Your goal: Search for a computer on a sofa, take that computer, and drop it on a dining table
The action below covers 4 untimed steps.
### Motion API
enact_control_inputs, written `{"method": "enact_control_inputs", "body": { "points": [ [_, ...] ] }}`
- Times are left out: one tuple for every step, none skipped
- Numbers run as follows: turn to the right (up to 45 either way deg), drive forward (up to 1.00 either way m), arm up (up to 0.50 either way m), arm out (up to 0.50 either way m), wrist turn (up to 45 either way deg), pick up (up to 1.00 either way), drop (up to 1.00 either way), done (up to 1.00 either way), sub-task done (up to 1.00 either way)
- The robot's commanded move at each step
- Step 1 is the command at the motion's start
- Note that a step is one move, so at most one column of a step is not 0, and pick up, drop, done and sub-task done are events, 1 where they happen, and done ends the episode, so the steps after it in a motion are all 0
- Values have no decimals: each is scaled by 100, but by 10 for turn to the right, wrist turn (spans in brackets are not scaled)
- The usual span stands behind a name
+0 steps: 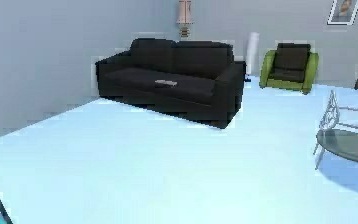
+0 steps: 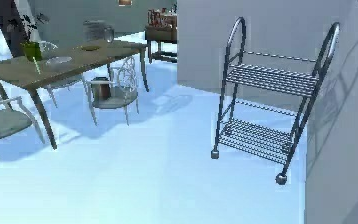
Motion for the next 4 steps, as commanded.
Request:
{"method": "enact_control_inputs", "body": {
  "points": [
    [-450, 0, 0, 0, 0, 0, 0, 0, 0],
    [0, 15, 0, 0, 0, 0, 0, 0, 0],
    [-450, 0, 0, 0, 0, 0, 0, 0, 0],
    [-60, 0, 0, 0, 0, 0, 0, 0, 0]
  ]
}}
